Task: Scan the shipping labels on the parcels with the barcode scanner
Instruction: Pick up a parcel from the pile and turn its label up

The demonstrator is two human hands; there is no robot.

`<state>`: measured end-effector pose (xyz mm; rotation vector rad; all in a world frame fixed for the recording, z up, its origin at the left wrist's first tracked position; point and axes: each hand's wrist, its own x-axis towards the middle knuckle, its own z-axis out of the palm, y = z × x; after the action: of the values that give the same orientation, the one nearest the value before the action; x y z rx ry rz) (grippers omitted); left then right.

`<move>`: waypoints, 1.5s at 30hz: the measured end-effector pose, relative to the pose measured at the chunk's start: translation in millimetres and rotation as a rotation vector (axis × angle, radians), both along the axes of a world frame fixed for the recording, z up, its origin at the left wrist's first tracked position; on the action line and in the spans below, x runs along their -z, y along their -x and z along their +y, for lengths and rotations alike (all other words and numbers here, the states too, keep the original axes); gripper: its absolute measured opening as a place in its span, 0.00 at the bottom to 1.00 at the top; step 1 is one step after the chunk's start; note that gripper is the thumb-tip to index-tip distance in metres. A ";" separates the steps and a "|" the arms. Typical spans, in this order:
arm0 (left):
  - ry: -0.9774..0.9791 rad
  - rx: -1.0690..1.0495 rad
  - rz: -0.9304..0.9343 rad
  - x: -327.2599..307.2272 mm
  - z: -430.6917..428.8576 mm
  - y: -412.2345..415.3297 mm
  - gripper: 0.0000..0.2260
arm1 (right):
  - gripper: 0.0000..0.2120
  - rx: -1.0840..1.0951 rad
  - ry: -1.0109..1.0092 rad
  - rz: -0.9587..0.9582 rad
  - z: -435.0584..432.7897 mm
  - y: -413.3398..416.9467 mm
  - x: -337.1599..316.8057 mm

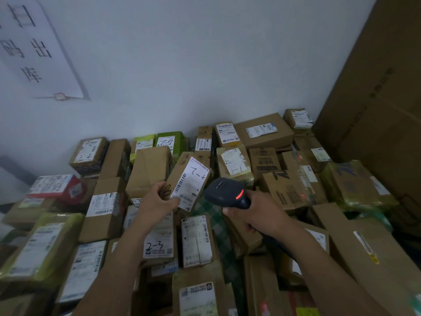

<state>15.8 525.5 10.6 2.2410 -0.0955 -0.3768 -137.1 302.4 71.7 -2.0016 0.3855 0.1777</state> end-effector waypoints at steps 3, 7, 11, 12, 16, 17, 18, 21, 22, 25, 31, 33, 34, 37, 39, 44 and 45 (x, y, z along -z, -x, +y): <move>-0.022 0.038 -0.020 -5.6 -0.1 0.8 0.28 | 0.08 -0.022 0.010 -0.001 0.1 3.5 -5.1; -0.038 0.071 -0.054 -9.5 -1.1 4.4 0.27 | 0.07 -0.041 0.023 0.011 -0.7 6.4 -9.6; -0.033 0.063 -0.058 -9.9 -0.9 8.0 0.26 | 0.06 -0.053 0.030 0.012 0.0 8.0 -11.9; -0.030 0.062 -0.056 -10.2 -0.8 8.8 0.26 | 0.07 -0.051 0.038 0.014 0.1 8.3 -12.5; -0.026 0.053 -0.041 -10.3 0.3 9.9 0.26 | 0.06 -0.052 0.047 0.014 1.9 8.6 -13.8; -0.023 0.051 -0.037 -11.7 0.6 10.7 0.26 | 0.06 -0.055 0.052 0.012 2.2 8.6 -14.1; -0.021 0.053 -0.034 -12.6 0.8 10.9 0.26 | 0.07 -0.057 0.054 0.009 2.5 8.4 -14.4; 0.009 0.051 -0.016 -13.5 1.8 12.3 0.25 | 0.07 -0.052 0.046 0.006 2.8 7.0 -12.6; 0.015 0.042 -0.010 -13.6 1.1 13.4 0.25 | 0.07 -0.037 0.028 0.000 2.8 6.4 -11.5; 0.091 -0.004 0.026 -11.6 -6.2 20.7 0.21 | 0.05 0.054 -0.124 -0.033 3.7 3.5 -10.0; 0.432 -0.057 0.234 -10.3 -41.3 51.7 0.28 | 0.03 0.252 -0.352 -0.042 6.5 -4.2 -2.8; 0.492 0.010 0.270 -7.2 -49.3 58.4 0.36 | 0.03 0.293 -0.418 -0.044 7.4 -4.9 2.6; 0.520 0.038 0.301 -6.3 -53.4 62.0 0.35 | 0.03 0.318 -0.458 -0.046 7.5 -5.4 5.3; 0.621 0.053 0.359 -2.9 -66.4 70.1 0.16 | 0.04 0.372 -0.560 -0.043 6.9 -6.9 10.3; 0.640 0.062 0.387 1.1 -71.4 68.9 0.12 | 0.06 0.404 -0.608 -0.035 4.7 -8.2 14.4; 0.593 0.038 0.472 3.4 -73.1 46.7 0.18 | 0.10 0.461 -0.629 -0.018 -6.4 -16.4 33.3; 0.511 0.025 0.440 5.2 -73.3 39.3 0.20 | 0.11 0.458 -0.608 -0.012 -8.6 -19.2 35.6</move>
<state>-23.5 452.1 5.4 1.6174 0.0144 -0.7577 -117.9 293.8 36.1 -1.2803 0.6795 -0.0106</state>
